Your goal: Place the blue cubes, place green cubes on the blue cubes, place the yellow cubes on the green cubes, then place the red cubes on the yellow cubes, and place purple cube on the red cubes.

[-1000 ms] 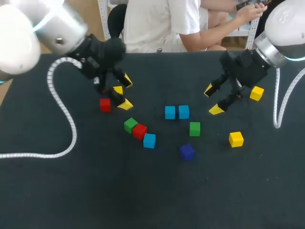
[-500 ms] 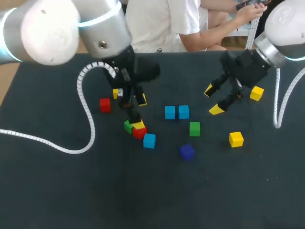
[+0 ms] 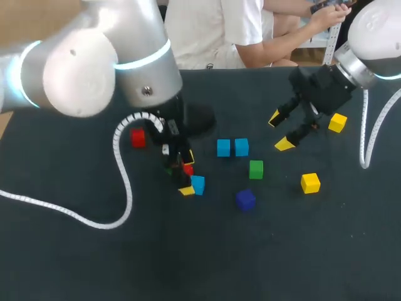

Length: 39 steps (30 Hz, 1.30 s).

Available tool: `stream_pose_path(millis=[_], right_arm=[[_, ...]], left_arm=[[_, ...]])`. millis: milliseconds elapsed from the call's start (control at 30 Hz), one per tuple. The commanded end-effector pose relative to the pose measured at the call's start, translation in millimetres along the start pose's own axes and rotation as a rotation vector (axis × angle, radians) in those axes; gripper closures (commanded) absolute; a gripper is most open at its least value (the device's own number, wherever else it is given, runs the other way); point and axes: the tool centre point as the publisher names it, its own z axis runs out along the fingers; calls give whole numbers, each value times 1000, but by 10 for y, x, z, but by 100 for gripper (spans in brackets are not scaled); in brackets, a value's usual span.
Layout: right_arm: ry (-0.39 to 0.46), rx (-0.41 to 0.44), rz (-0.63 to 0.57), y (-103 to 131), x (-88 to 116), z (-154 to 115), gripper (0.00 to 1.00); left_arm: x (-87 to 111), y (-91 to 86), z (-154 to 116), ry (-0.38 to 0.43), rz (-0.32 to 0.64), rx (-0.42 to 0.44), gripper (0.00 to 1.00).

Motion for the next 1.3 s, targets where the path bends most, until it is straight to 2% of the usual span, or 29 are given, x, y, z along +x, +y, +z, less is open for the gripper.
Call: stream_pose_path(millis=[33,100,400,700,1067,1300], right_arm=[[-2,0,-1,0,2,1,0],[-2,0,-1,0,2,1,0],[-2,0,-1,0,2,1,0],[-2,0,-1,0,2,1,0],[-2,0,-1,0,2,1,0],[-2,0,-1,0,2,1,0]], left_arm=[[-124,4,78,51,21,-19,0],[-162,-5,82,75,53,-31,0],[-245,-6,189,82,172,-30,0],[-159,4,313,97,168,-25,0],[-142,168,405,127,175,-14,0],[-16,216,495,130,134,6,0]])
